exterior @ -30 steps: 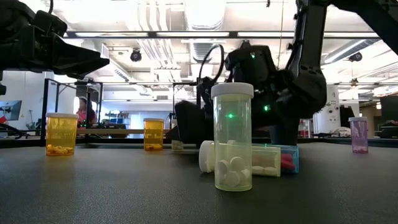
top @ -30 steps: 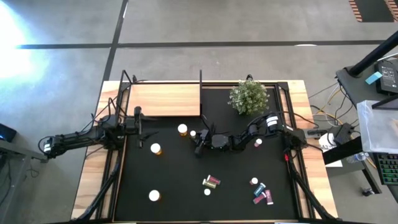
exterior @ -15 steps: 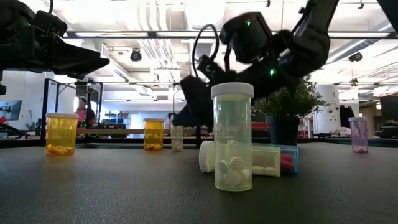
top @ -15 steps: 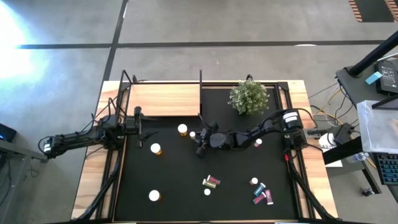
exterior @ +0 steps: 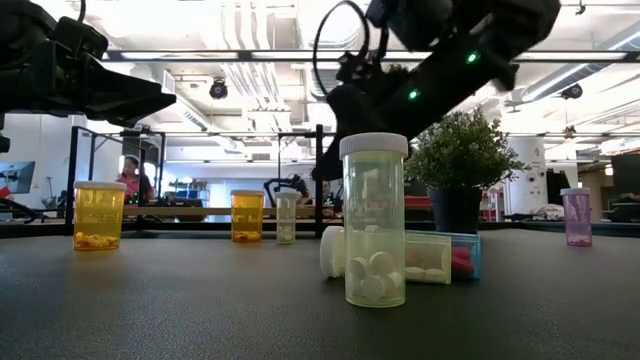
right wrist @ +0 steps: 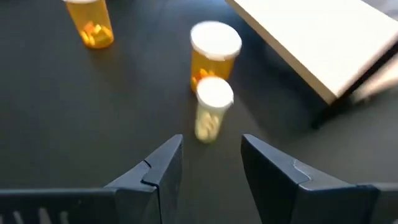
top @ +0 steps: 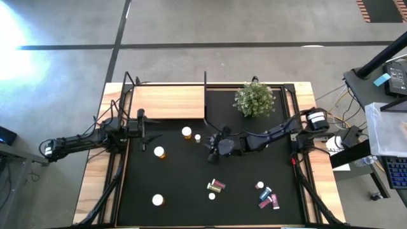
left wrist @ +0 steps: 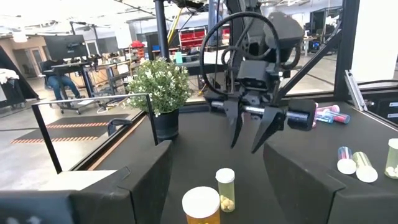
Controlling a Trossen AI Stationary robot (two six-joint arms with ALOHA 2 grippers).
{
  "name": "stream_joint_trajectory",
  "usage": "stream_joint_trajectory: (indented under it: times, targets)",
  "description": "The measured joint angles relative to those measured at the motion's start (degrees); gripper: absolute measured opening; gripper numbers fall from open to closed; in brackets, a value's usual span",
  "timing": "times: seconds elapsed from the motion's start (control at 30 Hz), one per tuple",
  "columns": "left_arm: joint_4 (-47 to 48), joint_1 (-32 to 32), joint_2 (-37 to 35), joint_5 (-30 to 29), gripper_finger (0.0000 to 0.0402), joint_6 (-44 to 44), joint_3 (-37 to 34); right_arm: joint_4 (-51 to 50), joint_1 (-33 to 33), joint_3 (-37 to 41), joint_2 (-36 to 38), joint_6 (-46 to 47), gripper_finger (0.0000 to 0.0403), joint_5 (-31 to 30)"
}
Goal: Pick and place medicine bottles onto shelf by color
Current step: Move the pink medicine bottle to the center
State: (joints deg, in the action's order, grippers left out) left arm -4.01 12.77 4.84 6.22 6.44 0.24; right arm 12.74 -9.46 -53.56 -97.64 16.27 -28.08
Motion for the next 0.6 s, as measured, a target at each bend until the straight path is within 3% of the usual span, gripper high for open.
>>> stream_joint_trajectory:
  times: [0.43,0.6]
  targets:
    - [0.0,0.0,0.0,0.0,0.0235,0.0,0.0,-43.1,-3.2,-0.8,12.5,28.6,0.0155,0.3]
    - [0.0,0.0,0.0,0.0,0.0235,0.0,0.0,-60.6,-3.3,-4.3,16.5,37.5,0.0155,5.2]
